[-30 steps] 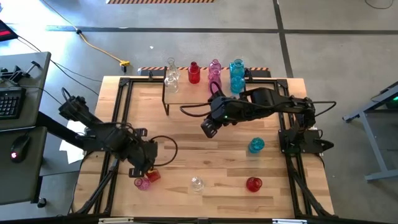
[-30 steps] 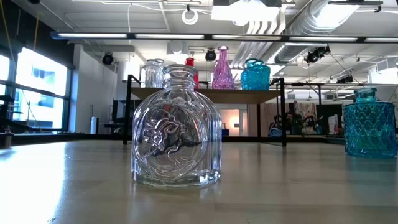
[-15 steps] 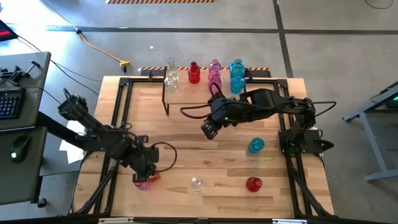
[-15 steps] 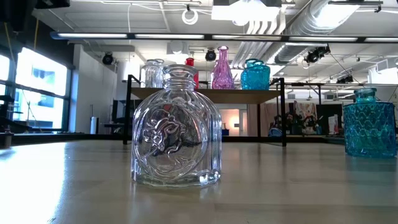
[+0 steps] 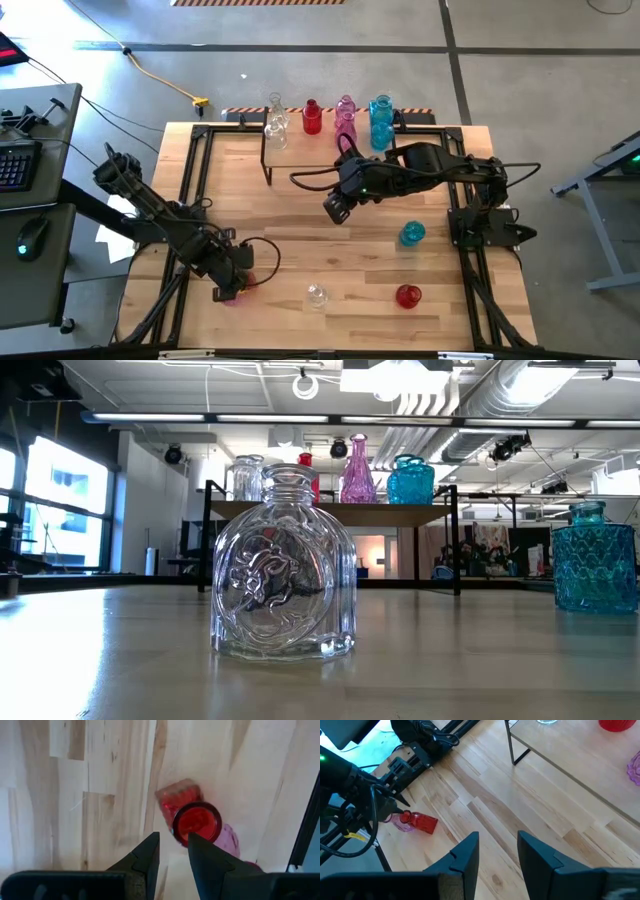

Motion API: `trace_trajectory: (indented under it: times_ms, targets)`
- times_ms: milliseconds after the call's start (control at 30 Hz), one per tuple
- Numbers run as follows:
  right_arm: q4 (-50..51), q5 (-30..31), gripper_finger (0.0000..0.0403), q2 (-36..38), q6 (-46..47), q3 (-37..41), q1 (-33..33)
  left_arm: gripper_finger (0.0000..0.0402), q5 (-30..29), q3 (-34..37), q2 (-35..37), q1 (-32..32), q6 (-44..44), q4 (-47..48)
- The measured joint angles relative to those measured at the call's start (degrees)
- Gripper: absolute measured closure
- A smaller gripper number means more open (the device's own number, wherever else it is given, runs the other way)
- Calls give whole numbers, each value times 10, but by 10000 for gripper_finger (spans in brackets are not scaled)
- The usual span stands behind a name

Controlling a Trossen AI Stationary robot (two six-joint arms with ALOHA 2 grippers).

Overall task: Sort vases onto shelf
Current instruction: Put the left red vase on the shelf aligned with the other red vase

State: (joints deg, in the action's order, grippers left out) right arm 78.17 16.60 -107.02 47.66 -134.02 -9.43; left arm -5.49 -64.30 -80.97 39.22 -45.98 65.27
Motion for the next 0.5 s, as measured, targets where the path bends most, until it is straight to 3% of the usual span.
trace_trajectory:
  times_ms: [500]
  targets:
    - [0,0,288,0,-1,0,0,310,20,64,0,0,-35,-56]
